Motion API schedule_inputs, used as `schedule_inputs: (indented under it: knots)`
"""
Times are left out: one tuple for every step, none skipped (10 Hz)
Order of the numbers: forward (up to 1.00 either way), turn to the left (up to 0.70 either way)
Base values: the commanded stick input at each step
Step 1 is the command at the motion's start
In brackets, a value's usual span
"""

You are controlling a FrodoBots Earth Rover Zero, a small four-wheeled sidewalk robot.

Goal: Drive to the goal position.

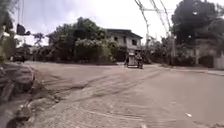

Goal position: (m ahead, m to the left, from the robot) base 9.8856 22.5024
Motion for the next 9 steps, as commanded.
schedule_inputs:
  knots:
    - [1.00, 0.00]
    - [1.00, 0.00]
    - [1.00, 0.00]
    - [1.00, 0.00]
    - [1.00, 0.00]
    - [1.00, 0.00]
    - [1.00, 0.00]
    - [1.00, 0.00]
    - [1.00, 0.00]
